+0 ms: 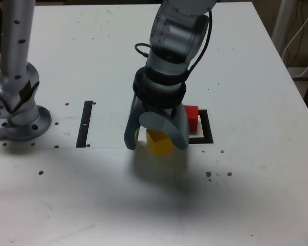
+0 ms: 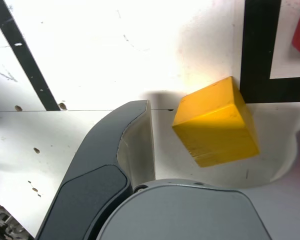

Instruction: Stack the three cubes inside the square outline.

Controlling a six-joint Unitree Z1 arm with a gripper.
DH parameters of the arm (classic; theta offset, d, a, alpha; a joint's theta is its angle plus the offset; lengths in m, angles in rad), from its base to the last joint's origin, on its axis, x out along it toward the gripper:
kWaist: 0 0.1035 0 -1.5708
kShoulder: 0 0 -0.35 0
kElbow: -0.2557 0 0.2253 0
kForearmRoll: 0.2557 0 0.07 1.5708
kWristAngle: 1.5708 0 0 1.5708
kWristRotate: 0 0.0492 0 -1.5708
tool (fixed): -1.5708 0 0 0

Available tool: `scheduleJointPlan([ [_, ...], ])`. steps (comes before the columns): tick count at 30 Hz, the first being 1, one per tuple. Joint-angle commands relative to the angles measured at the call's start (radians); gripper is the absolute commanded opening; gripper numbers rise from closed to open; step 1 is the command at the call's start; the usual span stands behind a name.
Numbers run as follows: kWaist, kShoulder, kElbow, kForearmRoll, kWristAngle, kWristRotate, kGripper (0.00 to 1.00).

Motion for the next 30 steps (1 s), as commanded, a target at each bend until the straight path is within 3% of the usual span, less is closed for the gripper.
scheduleJointPlan([
  [1, 0.002, 0.010, 0.005, -0.016, -0.004, 0.007, 0.84],
  [9, 0.016, 0.012, 0.025, -0.058, 0.009, 0.020, 0.70],
  [16, 0.036, 0.013, 0.044, -0.071, 0.019, 0.028, 0.65],
  [26, 0.040, 0.027, 0.052, -0.091, -0.017, 0.061, 0.60],
  [30, 0.039, 0.030, 0.049, -0.087, -0.023, 0.070, 0.53],
])
